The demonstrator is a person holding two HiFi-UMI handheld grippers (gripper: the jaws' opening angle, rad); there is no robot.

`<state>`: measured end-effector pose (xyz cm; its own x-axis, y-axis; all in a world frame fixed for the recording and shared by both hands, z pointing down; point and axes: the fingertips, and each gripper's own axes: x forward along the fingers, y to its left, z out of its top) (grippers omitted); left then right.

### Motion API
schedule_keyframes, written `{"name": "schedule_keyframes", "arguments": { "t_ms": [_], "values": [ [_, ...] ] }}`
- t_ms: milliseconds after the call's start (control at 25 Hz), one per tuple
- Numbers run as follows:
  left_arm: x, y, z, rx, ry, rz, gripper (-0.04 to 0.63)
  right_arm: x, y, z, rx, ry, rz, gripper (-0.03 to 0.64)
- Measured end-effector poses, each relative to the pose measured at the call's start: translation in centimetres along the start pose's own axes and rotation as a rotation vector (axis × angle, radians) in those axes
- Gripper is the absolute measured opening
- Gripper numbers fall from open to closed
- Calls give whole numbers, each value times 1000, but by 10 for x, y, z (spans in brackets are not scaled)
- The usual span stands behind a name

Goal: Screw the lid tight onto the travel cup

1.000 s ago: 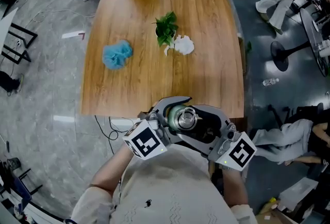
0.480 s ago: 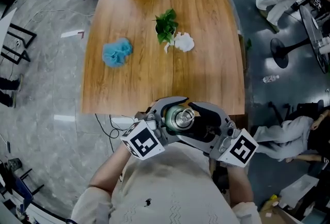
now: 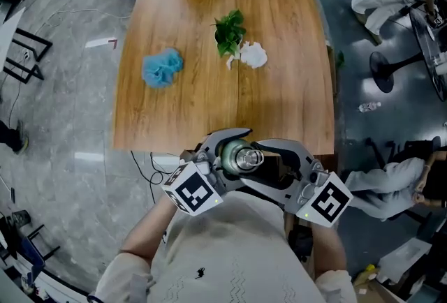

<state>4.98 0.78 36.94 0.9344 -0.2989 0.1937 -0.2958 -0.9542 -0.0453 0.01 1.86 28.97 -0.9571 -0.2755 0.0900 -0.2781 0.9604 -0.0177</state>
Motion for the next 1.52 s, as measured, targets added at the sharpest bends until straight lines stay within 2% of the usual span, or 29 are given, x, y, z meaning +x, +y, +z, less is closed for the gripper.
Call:
{"name": "schedule_keyframes", "arguments": {
  "t_ms": [120, 160, 200, 240, 320, 400, 560, 640, 680, 720, 800, 880, 1040, 1080, 1120, 1160, 1240, 1360, 1440, 1520],
  "values": [
    [0, 26, -2, -15, 26, 234, 405, 3, -15, 3, 19, -61, -293, 238],
    [1, 29, -4, -20, 33, 269, 405, 3, -16, 1, 23, -68, -366, 238],
    [2, 29, -6, -32, 31, 270, 405, 3, -14, -3, 24, -64, -398, 238],
    [3, 26, -7, -49, 21, 248, 405, 2, -9, -10, 29, -50, -382, 239],
    [3, 18, -8, -67, 12, 189, 405, -5, 2, -22, 76, -9, -254, 275],
    [-1, 9, -9, -39, 25, 126, 405, -15, 4, -20, 125, 14, -98, 277],
    [-6, -22, 2, 47, -5, -67, 405, -21, 18, -4, 97, 44, 200, 278],
    [-4, -35, 6, 62, -21, -130, 405, -17, 30, -2, 44, 49, 293, 276],
    [-3, -37, 7, 60, -24, -133, 405, -15, 32, -1, 23, 40, 292, 266],
    [-3, -36, 7, 54, -23, -115, 405, -14, 31, -1, 11, 23, 264, 241],
    [-1, -24, 5, 43, -9, -34, 405, -12, 22, 1, 9, -28, 154, 238],
    [0, -9, 3, 33, 10, 69, 405, -10, 12, 3, 26, -81, -7, 238],
    [1, 10, 2, 6, 32, 254, 405, -10, 0, 6, 31, -135, -418, 238],
    [2, 10, 1, 2, 36, 269, 405, -11, 2, 3, 33, -130, -481, 238],
    [3, 8, 0, -6, 30, 261, 405, -12, 5, 0, 41, -121, -495, 238],
    [4, 5, 0, -18, 16, 235, 405, -14, 11, -4, 50, -107, -459, 239],
    [3, -4, 4, -18, -7, 152, 405, -19, 21, -11, 72, -64, -298, 272],
    [1, -34, 9, 68, -6, -43, 405, -34, 31, -11, 71, 9, -24, 279],
    [1, -54, 10, 98, -3, -169, 405, -38, 42, -7, 14, 55, 147, 279],
    [3, -68, 10, 111, -4, -234, 405, -37, 53, -5, -56, 85, 243, 274]
  ]
}}
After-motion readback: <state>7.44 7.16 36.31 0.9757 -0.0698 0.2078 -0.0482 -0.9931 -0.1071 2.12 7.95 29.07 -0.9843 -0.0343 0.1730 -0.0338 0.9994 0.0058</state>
